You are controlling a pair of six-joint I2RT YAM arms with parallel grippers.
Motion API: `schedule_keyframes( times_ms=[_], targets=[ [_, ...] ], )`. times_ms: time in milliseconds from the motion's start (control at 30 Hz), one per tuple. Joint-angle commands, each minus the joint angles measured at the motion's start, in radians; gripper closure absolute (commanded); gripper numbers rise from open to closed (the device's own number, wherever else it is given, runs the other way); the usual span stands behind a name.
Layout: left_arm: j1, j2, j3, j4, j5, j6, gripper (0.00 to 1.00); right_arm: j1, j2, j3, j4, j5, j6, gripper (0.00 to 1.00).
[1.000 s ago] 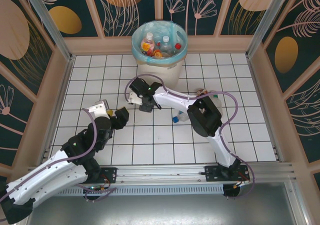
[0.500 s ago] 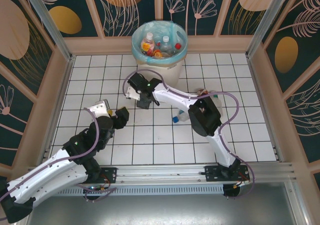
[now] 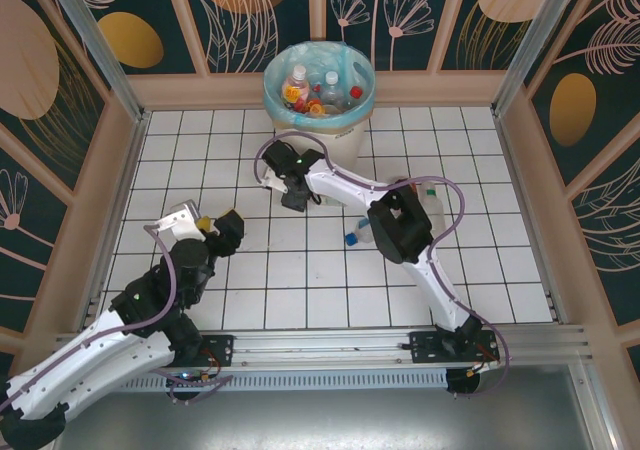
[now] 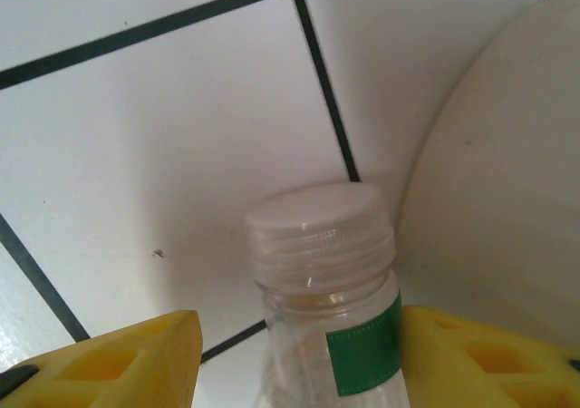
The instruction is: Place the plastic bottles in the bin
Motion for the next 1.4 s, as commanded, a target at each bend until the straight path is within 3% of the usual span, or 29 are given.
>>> schedule_keyframes(
  times_ms=[0,433,800,1033,1367],
  targets=[
    [0.001,-0.011,-0.01,-0.019,-0.048,0.023,0.24,-0.011,0.021,0.035,-0.064,-0.066,0.043,0.41],
    [0.001,0.015,-0.017,0.03,-0.038,0.055,0.2,-0.018,0.039,0.034,-0.127,-0.271,0.067,0.45],
    [0.0,0.066,0.006,0.056,-0.025,0.06,0.2,-0.007,-0.039,-0.038,-0.084,-0.355,0.095,0.64],
    [0.001,0.054,0.043,0.06,-0.078,0.131,0.2,0.041,-0.188,-0.148,0.033,-0.369,0.128,0.7],
    [0.001,0.26,0.309,0.178,-0.124,0.498,0.2,0.077,-0.627,-0.356,0.368,-0.374,0.177,0.74]
  ],
)
